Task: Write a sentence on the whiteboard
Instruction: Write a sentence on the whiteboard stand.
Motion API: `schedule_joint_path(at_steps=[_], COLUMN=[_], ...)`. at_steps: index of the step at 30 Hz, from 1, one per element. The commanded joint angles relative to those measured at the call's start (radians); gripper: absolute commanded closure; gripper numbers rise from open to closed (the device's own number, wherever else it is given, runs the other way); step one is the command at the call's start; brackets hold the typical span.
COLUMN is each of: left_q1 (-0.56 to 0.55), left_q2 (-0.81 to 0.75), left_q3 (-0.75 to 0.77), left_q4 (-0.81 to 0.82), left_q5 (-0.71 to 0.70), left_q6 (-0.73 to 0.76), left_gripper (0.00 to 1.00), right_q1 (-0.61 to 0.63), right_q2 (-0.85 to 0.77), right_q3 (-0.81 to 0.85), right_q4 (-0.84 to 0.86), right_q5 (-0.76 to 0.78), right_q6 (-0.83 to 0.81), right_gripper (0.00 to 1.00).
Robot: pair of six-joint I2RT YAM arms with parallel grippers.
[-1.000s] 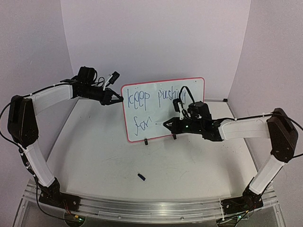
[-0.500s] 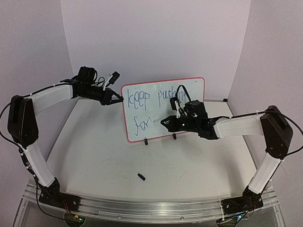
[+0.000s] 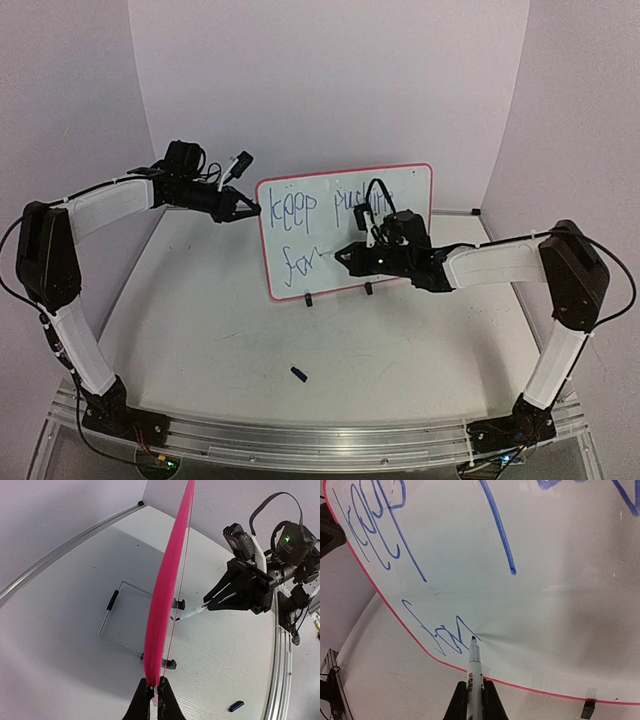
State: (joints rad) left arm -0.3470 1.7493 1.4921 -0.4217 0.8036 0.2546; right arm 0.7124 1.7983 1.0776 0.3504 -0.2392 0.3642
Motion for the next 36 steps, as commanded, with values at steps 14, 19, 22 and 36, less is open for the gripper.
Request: schedule_joint_path(at_steps=[14,19,22,36], left_q1=[-0.02,-0.02,-0.02,-0.022], left_q2=[0.0,-0.002,-0.003,-0.008], left_q3=[0.008,0.008,0.008,0.008], left_q4=[-0.076,-0.076,-0.076,-0.076], left_q5=[-0.02,-0.017,-0.018,-0.017], left_q6=[0.019,0.018,0.018,0.017], left_gripper=[1.0,1.0,1.0,1.0], right_q1=[0.005,0.006,0.005,0.005], right_q2=[0.038,0.04,0.039,-0.062], right_q3=[-0.023,-0.027,-0.017,0.005], right_q4=[-0.004,-0.006,-0.011,-0.013], right_q5=[0.087,0.093,0.099,0.138], right_q6=[0.053,0.055,0.054,0.041], right_gripper=[1.0,1.0,1.0,1.0])
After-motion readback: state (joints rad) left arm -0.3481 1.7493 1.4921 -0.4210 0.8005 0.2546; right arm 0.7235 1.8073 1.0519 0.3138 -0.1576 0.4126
